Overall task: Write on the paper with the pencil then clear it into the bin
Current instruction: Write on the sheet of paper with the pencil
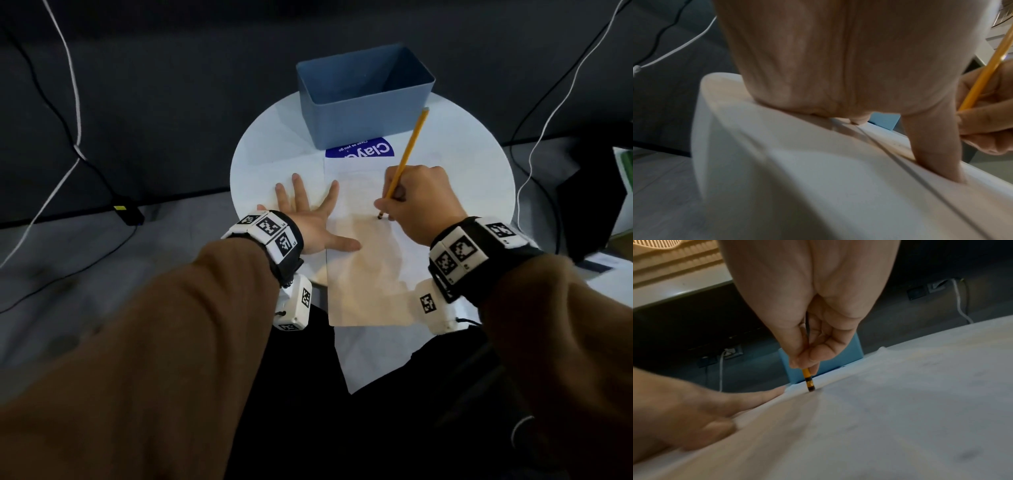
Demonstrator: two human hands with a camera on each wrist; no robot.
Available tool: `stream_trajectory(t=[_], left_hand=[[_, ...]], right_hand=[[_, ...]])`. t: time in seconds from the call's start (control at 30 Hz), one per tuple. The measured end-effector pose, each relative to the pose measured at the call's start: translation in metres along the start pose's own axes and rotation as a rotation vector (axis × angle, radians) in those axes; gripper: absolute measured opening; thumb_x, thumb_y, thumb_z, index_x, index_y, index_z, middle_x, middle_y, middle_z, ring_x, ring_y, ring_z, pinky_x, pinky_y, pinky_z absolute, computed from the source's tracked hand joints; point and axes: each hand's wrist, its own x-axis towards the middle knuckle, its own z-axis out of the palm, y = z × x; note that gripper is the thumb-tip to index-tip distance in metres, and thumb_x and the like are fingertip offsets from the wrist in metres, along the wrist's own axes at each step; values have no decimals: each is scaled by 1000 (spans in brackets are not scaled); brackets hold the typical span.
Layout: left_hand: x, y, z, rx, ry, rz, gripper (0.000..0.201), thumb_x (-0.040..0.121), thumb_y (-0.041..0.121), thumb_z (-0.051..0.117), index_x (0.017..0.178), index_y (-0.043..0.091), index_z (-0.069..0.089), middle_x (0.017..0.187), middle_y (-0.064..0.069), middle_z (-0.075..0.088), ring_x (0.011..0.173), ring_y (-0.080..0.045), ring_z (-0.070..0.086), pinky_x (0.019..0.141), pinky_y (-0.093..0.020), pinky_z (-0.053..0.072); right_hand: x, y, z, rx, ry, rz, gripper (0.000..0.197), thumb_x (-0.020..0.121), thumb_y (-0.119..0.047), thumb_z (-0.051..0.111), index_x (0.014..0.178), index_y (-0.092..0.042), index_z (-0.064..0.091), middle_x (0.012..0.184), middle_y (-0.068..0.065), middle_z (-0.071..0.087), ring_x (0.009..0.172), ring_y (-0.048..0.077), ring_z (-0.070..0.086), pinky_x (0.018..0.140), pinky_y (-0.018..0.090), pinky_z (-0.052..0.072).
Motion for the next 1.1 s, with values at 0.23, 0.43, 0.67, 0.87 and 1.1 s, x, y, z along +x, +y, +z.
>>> stream_trajectory(t=[0.23, 0.43, 0.67, 0.87, 1.1], left_hand=[[-1, -1, -2, -1, -13, -2, 120, 69, 89, 55, 146, 51, -29, 149, -12, -49, 142, -43, -34, 109, -76, -5], [0, 0, -1, 14, -2, -2, 121, 68, 90, 54, 146, 49, -29, 151, -13, -47, 143, -45, -32, 109, -76, -4], [0, -1, -1, 4, -11, -2, 120, 68, 90, 55, 145, 52, -29, 150, -12, -48, 143, -44, -33, 109, -76, -5], [-3, 1, -2, 13, -4, -8, 121, 68, 89, 54, 146, 50, -29, 151, -13, -46, 143, -45, -32, 110, -75, -4], [-2, -1, -3, -5, -18, 0, 120, 69, 88, 55, 146, 51, -28, 150, -12, -48, 142, -43, -34, 110, -75, -6]], right_hand=[[-1, 9, -9, 28, 36, 29, 25, 88, -20, 78, 71, -17, 60, 71, 3, 69, 78, 22, 68, 76, 31, 56], [-1, -1, 2, 25, 1, -32, 22, 87, -17, 78, 73, -15, 61, 71, 5, 69, 74, 23, 68, 80, 40, 57], [-4, 12, -10, 19, 51, 12, 22, 88, -19, 77, 74, -12, 61, 69, 4, 69, 72, 21, 70, 73, 29, 56], [-4, 2, 3, 35, 24, -18, 23, 88, -18, 77, 73, -15, 60, 70, 3, 69, 74, 21, 68, 78, 35, 57], [-6, 13, -9, 40, 74, 31, 24, 88, -17, 77, 71, -13, 60, 66, 3, 67, 72, 21, 68, 73, 28, 55]])
